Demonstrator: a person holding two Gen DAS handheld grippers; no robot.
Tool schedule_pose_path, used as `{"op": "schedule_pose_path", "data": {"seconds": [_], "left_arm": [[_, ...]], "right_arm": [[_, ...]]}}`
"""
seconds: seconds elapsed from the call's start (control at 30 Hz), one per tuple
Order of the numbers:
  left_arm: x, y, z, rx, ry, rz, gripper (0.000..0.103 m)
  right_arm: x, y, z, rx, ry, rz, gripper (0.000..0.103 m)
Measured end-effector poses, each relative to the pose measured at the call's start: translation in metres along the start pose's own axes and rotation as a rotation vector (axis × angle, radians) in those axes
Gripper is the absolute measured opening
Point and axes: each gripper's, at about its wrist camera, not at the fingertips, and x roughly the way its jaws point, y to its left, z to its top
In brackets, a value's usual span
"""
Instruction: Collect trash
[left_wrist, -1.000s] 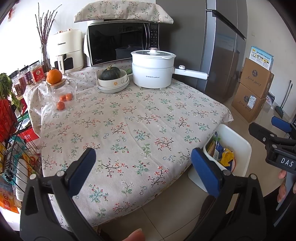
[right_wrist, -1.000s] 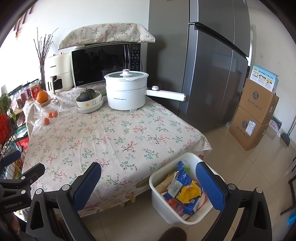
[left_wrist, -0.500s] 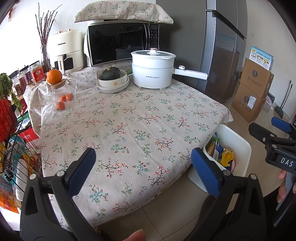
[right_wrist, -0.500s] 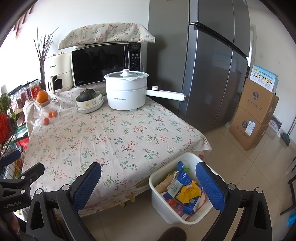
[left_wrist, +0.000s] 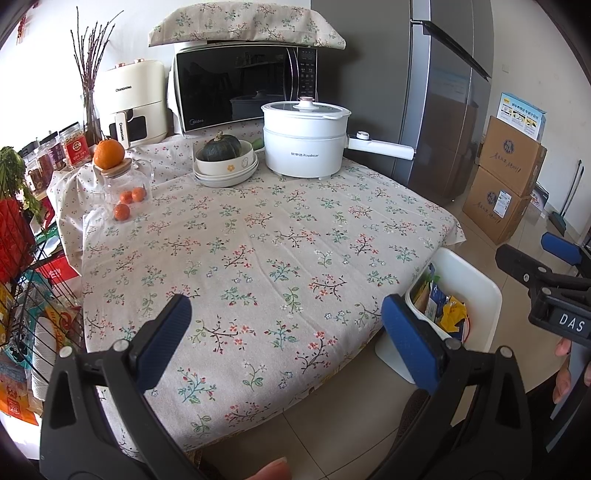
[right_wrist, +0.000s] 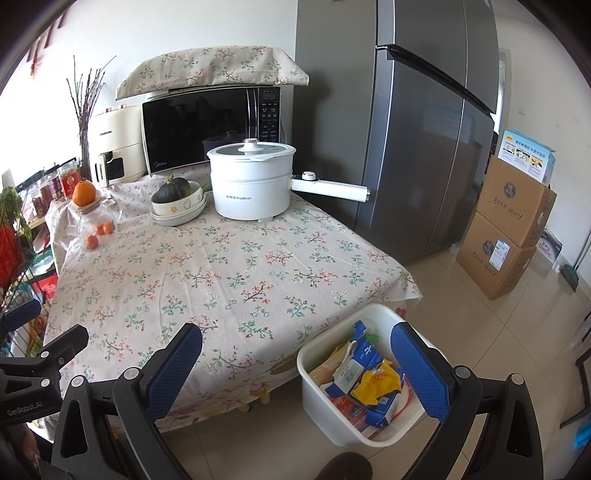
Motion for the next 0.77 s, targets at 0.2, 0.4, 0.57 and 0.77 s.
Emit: {"op": "schedule_pose_path", "data": {"seconds": [0.2,0.4,0.57,0.77], "left_arm": [[-0.0008,-0.0009,0.0016,0.003,0.001,-0.001,0.102],[-0.0006,-0.0014,0.0008,0.003,0.002,-0.003,0.102],[-0.0008,-0.0013,0.0001,0.002,0.002,-0.002,0.102],[-0.0013,0.0000,0.0006,-0.011,0.003,0.002,0.102]], "right_arm": [[-0.0001,0.0000,0.0000,0.001,-0.001,-0.001,0.103],[-0.0015,-0.0026,0.0003,0.005,-0.007,-0.006,0.103],[-0.0016,-0.0020,0.0006,0.004,-0.006,-0.006,0.103],[-0.0014,-0.0006,0.0006,0.003,-0.005,-0.008,0.103]]}}
